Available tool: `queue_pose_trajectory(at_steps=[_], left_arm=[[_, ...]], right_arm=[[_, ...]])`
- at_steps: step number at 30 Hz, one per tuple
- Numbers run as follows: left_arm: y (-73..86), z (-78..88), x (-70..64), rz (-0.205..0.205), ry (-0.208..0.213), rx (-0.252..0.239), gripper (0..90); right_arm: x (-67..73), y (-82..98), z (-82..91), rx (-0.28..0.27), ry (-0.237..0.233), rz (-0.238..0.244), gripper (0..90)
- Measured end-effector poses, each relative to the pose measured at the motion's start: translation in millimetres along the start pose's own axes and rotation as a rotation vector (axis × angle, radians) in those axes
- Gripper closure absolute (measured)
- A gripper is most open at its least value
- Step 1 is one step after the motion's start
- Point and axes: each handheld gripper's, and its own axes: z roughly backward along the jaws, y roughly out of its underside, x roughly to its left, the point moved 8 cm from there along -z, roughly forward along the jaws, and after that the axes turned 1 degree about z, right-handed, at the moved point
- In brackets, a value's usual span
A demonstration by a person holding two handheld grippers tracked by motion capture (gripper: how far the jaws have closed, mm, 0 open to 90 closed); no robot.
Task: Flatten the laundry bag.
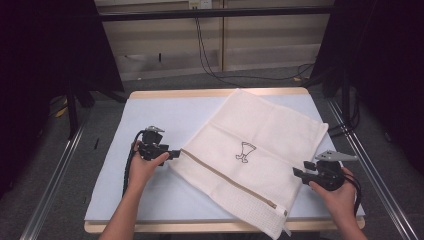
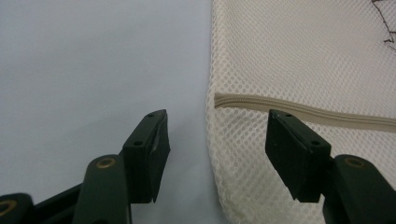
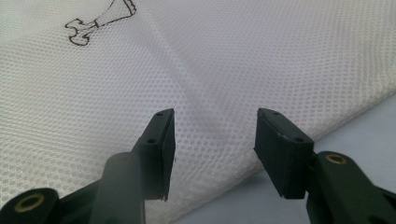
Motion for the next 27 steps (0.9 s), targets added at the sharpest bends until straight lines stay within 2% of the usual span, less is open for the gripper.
queue_pose_trajectory(at_steps=[1,2,3,4,7,8,10,11,14,15,16,18,19,21,22,25,27], left_arm=[[-1.5,-3.1,-1.9,0.003,-0.004,-0.011,39.7],[-0.8,-3.7,-1.8,-0.022,-0.003,0.008,39.7],[-2.2,-8.5,-5.2,-0.021,-0.003,0.004,39.7],[-1.5,-10.8,-5.8,-0.042,0.001,0.018,39.7],[0.1,-15.4,-7.0,-0.051,-0.009,0.041,39.3],[1.1,-18.5,-9.5,-0.054,0.01,0.055,40.1],[1.1,-19.7,-10.9,-0.054,0.005,0.056,40.7],[1.0,-19.6,-11.6,-0.049,0.009,0.06,44.1],[1.0,-19.9,-12.2,-0.053,-0.001,0.058,51.5],[1.1,-19.7,-11.9,-0.059,-0.01,0.059,51.5],[1.4,-19.2,-12.1,-0.059,-0.007,0.063,55.5],[1.5,-19.3,-12.1,-0.062,-0.011,0.062,59.0],[1.9,-18.8,-12.0,-0.064,-0.016,0.066,62.1],[2.5,-18.4,-11.6,-0.057,-0.025,0.066,66.5],[2.8,-18.5,-12.0,-0.051,-0.01,0.062,69.8],[4.0,-17.4,-13.3,-0.046,-0.006,0.071,74.6],[4.4,-17.4,-14.4,-0.041,-0.001,0.072,78.3]], right_arm=[[0.3,0.4,0.2,-0.001,0.001,-0.006,48.0],[0.1,1.1,0.8,-0.003,0.0,-0.004,48.0],[-0.8,2.0,2.2,-0.005,0.007,-0.005,48.1],[-1.1,2.8,2.7,-0.002,0.007,-0.009,48.1],[-2.6,4.9,3.8,0.0,0.01,-0.022,49.3],[-3.2,6.2,4.1,0.006,0.013,-0.027,50.1],[-3.4,7.1,3.9,0.012,0.018,-0.03,50.7],[-3.6,11.3,2.8,0.042,0.026,-0.027,51.1],[-4.3,13.8,0.5,0.055,0.032,-0.016,51.2],[-4.0,15.1,-0.6,0.066,0.032,-0.021,51.9],[-3.6,17.1,-3.0,0.082,0.039,-0.013,54.9],[-3.4,17.1,-3.0,0.081,0.044,-0.011,57.7],[-3.1,17.0,-3.2,0.082,0.055,-0.003,62.9],[-2.0,17.0,-3.3,0.086,0.054,0.0,67.3],[-1.4,16.5,-4.0,0.084,0.055,0.004,69.8],[1.5,15.3,-5.1,0.085,0.055,0.02,79.8],[1.6,14.0,-6.3,0.091,0.065,0.038,82.9]])
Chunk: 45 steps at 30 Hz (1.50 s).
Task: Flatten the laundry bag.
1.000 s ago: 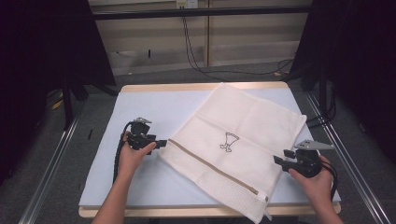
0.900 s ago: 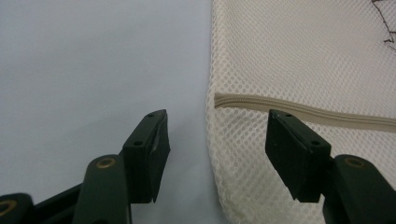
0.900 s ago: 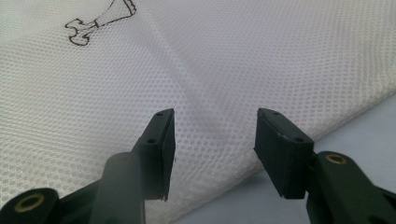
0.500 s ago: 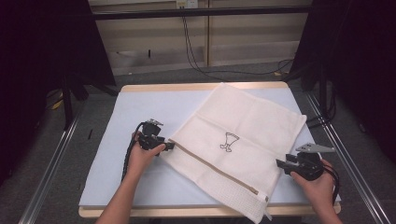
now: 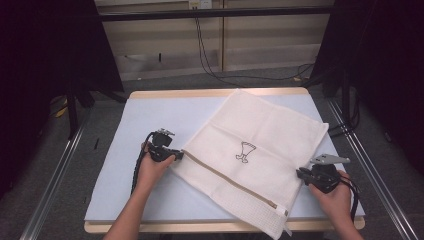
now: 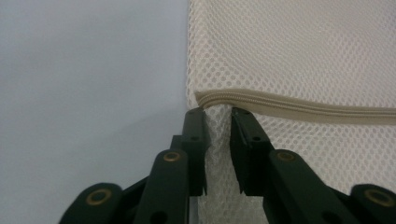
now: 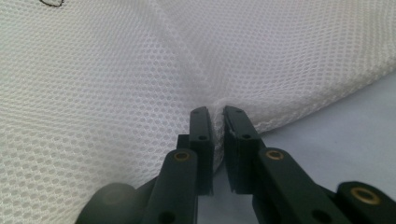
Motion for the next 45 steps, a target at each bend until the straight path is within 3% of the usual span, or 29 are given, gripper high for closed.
queue_pose_trajectory(at_steps=[5,11,21,26,29,38,45], left_arm=[[1.0,1.7,-1.7,0.001,0.008,0.007,82.6],[3.0,4.0,-1.9,0.039,0.023,-0.012,83.6],[9.5,14.1,-3.3,0.069,0.03,-0.039,84.1],[13.1,17.3,-2.4,0.051,0.01,-0.033,84.1],[15.3,17.7,-2.1,0.071,0.012,-0.041,84.1],[23.6,24.9,-0.9,0.079,0.024,-0.037,84.0],[31.1,32.7,-2.3,0.088,0.026,-0.035,83.6]], right_arm=[[-1.1,-2.1,-1.5,0.001,-0.001,0.006,86.3],[-2.8,-5.7,-4.1,0.002,-0.001,0.008,87.3],[-10.5,-18.8,-17.3,-0.008,-0.015,0.016,87.5],[-12.1,-26.1,-24.7,-0.007,-0.022,0.025,87.5],[-14.8,-32.5,-31.4,-0.01,-0.025,0.025,87.5],[-17.3,-45.1,-44.4,-0.01,-0.037,0.019,87.5],[-15.6,-56.7,-54.7,0.0,-0.015,0.064,87.5]])
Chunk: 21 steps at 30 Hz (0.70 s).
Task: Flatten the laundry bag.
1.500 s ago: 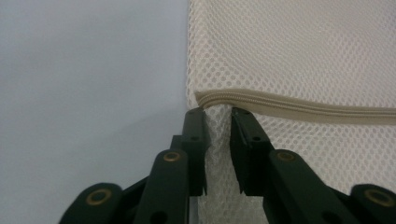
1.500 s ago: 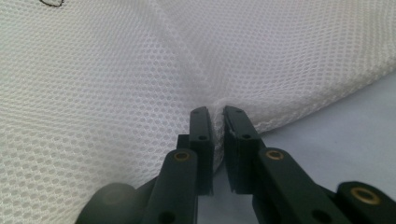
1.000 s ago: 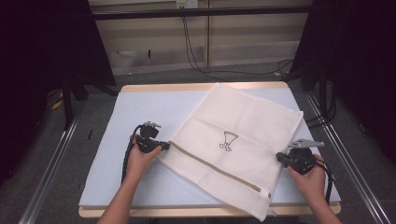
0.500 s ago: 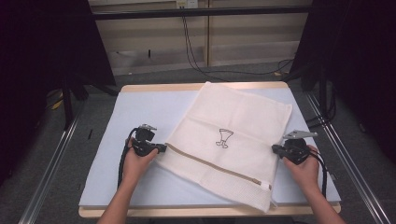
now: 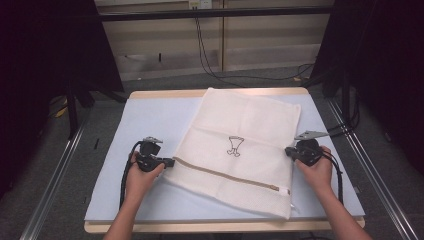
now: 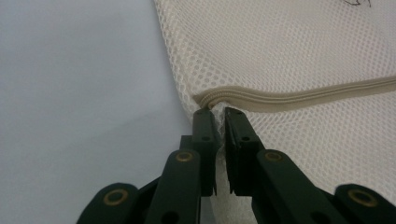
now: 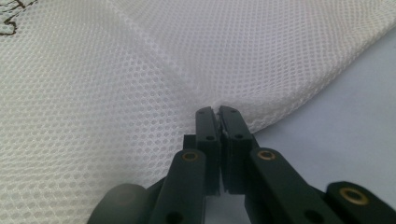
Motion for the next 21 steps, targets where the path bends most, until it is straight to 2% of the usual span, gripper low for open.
queue_pose_trajectory(at_steps=[1,4,8,11,12,14,15,17,18,21], left_arm=[[0.7,0.3,-0.7,0.013,0.007,-0.008,83.4],[4.7,3.0,-0.4,0.008,-0.002,0.006,83.2],[8.4,5.8,-1.4,0.005,0.009,0.01,82.8],[7.9,7.3,-1.3,0.017,0.008,-0.001,81.7],[5.8,8.5,0.4,0.021,0.005,-0.014,78.1],[3.4,10.0,3.0,0.016,0.004,-0.022,71.8],[0.0,10.5,4.5,0.015,-0.001,-0.036,71.8],[-8.3,11.3,5.7,0.016,-0.025,-0.065,64.4],[-11.6,11.2,7.2,0.005,-0.031,-0.066,58.7],[-18.9,4.3,9.9,0.006,-0.031,-0.072,54.1]], right_arm=[[0.1,-1.6,-1.6,0.002,0.001,0.002,87.6],[0.7,-5.7,-6.0,0.006,0.009,0.01,87.5],[-0.3,-9.0,-9.4,-0.003,0.008,0.024,87.5],[0.1,-9.5,-10.3,0.001,0.005,0.014,87.5],[-0.4,-10.5,-11.1,-0.002,0.006,0.036,87.5],[0.0,-10.5,-11.0,-0.001,0.013,0.033,87.5],[0.0,-10.5,-11.0,-0.001,0.013,0.033,87.5],[0.2,-10.1,-10.8,0.001,0.019,0.04,87.5],[0.7,-10.1,-11.0,-0.004,0.016,0.046,87.4],[0.1,-10.0,-11.4,-0.011,0.02,0.052,87.2]])
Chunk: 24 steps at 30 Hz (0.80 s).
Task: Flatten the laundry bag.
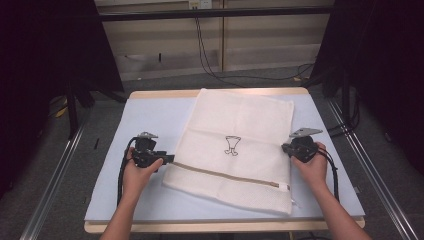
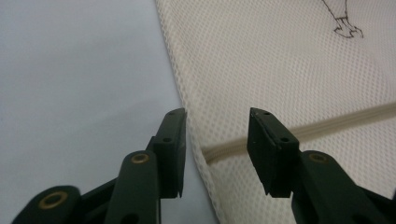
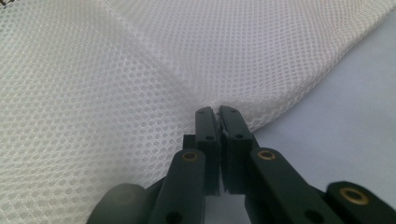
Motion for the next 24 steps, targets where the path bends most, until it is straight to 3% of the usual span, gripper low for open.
queue_pose_trajectory(at_steps=[3,6,11,13,14,15,19,24], left_arm=[[-4.1,-11.9,5.5,0.02,-0.014,0.005,50.0],[-4.9,-18.5,6.8,0.029,-0.002,0.01,49.4],[-12.6,-26.4,9.1,0.004,0.001,0.014,47.9],[-19.0,-35.4,8.9,-0.013,-0.015,0.033,46.8],[-19.0,-35.4,8.9,-0.013,-0.015,0.033,46.2],[-20.6,-41.0,9.4,-0.024,-0.022,0.037,46.2],[-25.4,-50.6,4.1,-0.018,-0.001,0.01,44.5],[-27.8,-54.1,4.7,-0.051,-0.01,0.014,46.4]], right_arm=[[0.3,0.7,1.6,-0.003,-0.001,-0.024,85.6],[-2.2,0.7,4.2,-0.023,-0.003,-0.027,82.9],[-4.7,1.6,15.2,-0.054,-0.008,-0.091,76.7],[0.7,5.6,23.2,-0.061,-0.046,-0.135,68.6],[0.7,5.6,23.2,-0.061,-0.046,-0.135,68.6],[8.9,8.7,27.8,-0.085,-0.083,-0.12,60.4],[22.5,21.6,33.1,-0.028,-0.101,-0.094,53.5],[27.0,29.3,35.7,-0.002,-0.116,-0.111,53.0]])
